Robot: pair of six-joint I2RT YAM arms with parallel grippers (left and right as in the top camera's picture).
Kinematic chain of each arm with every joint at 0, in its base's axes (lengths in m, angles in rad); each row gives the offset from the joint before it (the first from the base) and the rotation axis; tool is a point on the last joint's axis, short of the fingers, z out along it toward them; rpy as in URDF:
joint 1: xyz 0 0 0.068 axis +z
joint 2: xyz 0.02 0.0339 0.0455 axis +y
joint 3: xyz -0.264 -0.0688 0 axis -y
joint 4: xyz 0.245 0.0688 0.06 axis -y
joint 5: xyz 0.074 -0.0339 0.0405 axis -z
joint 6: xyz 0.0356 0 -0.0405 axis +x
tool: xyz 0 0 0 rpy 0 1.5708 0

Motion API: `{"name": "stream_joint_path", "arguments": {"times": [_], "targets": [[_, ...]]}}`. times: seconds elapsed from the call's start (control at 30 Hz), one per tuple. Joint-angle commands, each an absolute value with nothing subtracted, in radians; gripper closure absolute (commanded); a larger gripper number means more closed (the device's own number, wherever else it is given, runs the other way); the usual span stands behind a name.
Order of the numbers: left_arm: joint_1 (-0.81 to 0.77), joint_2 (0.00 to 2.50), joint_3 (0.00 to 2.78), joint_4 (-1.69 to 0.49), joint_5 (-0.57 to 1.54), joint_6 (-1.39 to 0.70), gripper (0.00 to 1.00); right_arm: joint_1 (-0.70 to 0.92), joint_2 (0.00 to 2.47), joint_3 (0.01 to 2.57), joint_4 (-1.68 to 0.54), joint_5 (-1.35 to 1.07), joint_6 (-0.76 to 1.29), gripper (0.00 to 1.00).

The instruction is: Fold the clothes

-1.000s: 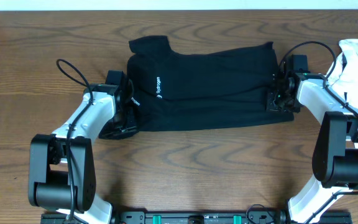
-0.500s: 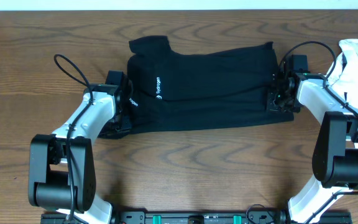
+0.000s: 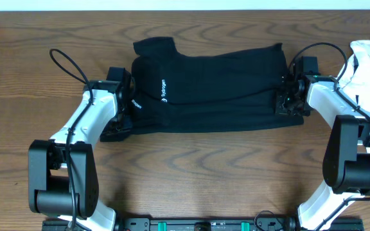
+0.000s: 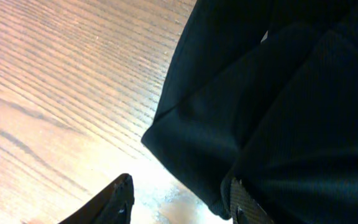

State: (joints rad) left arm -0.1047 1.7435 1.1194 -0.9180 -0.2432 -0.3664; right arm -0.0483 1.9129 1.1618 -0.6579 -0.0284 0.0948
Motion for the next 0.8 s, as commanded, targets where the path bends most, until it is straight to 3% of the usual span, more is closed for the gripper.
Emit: {"name": "stream_joint_path", "arguments": {"times": [0.0,0.4,0.6,0.67,0.77], "targets": [[-0.094,1.750,1.185,-0.944,-0.296,-0.379,0.49,-0.075,1.949,1.130,-0.662,0.044,0.099,0.99],[-0.095,1.750,1.323,-1.054,-0.363,-0.424,0.44,-0.075,1.949,1.130,-0.665,0.044,0.099,0.99],[-0.110,1.750,1.326,-1.046,-0.200,-0.420,0.46,-0.075,1.949,1.130,-0.662,0.044,0.099,0.99],[-0.123,1.750,1.326,-1.037,-0.138,-0.419,0.57,-0.075,1.949,1.130,-0.662,0.044,0.100,0.99],[-0.152,1.750,1.326,-1.023,-0.051,-0.413,0.81,-0.075,1.949,1.130,-0.663,0.043,0.100,0.99]]}}
